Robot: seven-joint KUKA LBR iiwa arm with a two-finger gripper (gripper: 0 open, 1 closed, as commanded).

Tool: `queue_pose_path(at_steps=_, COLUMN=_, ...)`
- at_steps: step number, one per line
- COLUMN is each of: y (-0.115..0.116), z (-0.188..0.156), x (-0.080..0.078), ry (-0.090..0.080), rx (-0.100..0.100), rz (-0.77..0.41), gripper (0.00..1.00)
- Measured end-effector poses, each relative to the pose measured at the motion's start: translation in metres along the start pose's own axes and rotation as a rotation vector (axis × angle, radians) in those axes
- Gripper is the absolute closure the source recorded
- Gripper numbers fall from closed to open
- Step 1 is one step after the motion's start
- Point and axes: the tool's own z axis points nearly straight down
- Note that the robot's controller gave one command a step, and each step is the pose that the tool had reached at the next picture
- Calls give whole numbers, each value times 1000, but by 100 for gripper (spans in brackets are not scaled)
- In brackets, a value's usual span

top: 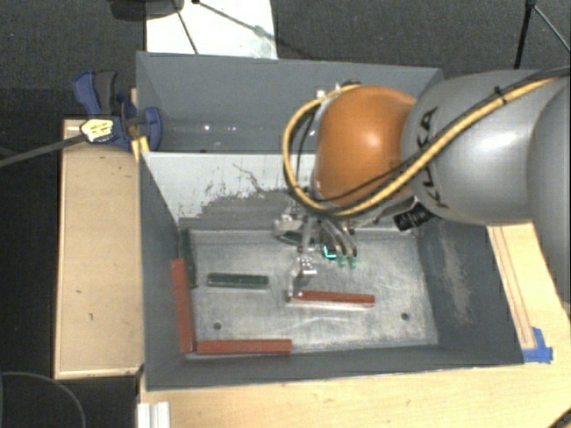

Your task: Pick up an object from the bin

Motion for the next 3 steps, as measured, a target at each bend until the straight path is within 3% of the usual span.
queue_pose_path(at_steps=1, y=-1, z=-4, x=-2, ry=-8, rx=-1, rz=3, gripper=0)
queue_pose_path(at_steps=2, y=34, z=99, x=-16, ry=-9, rx=-3, rz=33, gripper=100)
queue_pose_path(at_steps=3, y=34, z=99, x=-16, ry=-9, rx=-3, rz=34, gripper=100)
